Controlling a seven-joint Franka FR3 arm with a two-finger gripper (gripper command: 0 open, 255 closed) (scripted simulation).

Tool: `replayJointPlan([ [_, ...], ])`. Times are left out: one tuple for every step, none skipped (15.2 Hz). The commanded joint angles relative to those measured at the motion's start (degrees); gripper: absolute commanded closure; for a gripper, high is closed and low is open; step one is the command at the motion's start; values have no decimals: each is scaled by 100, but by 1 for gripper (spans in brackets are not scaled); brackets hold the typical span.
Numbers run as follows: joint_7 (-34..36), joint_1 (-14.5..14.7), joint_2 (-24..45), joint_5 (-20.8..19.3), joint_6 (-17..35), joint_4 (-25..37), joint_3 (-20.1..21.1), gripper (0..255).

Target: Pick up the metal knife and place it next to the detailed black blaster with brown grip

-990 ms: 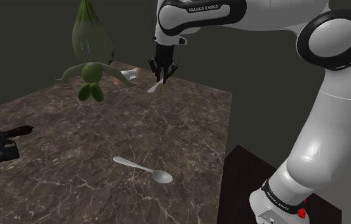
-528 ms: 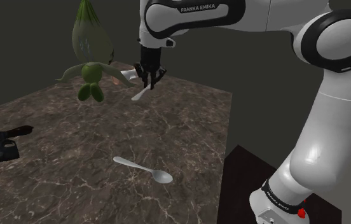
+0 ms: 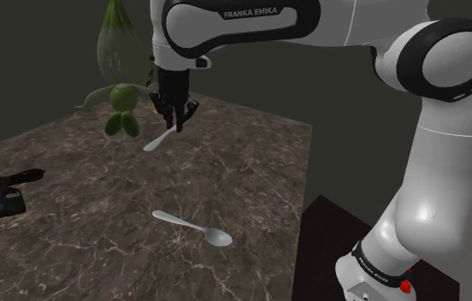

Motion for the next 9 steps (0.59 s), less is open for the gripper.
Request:
replayJointPlan([
  [269, 205, 146, -78, -100, 225, 68, 255],
  [400, 313, 236, -125, -140, 345, 100, 255],
  [529, 428, 332, -173, -185, 474, 125, 255],
  [657, 544, 434, -224, -234, 614, 151, 255],
  [783, 664, 544, -278, -288, 765, 175, 255],
  [907, 786, 660, -333, -348, 929, 197, 255],
  [1028, 916, 783, -389, -412, 1105, 212, 255],
  [1145, 1051, 914, -447, -483, 1295, 224, 255],
  [1260, 1190, 1053, -507, -561, 1502, 235, 255],
])
